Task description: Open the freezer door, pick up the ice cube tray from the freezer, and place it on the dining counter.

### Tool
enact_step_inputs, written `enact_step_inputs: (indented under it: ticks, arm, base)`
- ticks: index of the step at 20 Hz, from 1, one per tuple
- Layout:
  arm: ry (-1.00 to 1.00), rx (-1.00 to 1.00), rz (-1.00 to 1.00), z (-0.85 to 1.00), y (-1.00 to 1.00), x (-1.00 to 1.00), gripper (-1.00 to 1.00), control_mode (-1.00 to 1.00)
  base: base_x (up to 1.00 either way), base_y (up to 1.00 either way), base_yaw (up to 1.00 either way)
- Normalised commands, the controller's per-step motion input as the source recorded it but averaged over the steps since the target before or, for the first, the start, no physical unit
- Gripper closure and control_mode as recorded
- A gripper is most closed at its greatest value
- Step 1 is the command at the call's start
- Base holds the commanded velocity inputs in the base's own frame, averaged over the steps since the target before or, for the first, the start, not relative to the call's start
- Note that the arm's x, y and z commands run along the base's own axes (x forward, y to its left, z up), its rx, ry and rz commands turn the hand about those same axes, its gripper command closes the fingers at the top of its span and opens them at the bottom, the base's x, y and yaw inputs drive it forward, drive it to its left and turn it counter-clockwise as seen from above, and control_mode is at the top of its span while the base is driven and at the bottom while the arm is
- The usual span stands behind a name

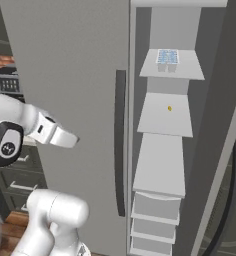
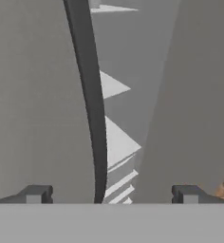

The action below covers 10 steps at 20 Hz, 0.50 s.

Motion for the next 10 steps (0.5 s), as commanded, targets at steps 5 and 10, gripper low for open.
enact_step_inputs:
  ticks: [5, 10]
  arm:
    - [0.20, 0.06, 0.43, 0.03, 0.58, 0.00, -1.00, -1.00]
    - [0.09, 0.03, 0.36, -0.06, 0.31, 0.00, -1.00, -1.00]
  base:
    - [0.00, 0.00, 0.00]
    - [0.00, 0.00, 0.00]
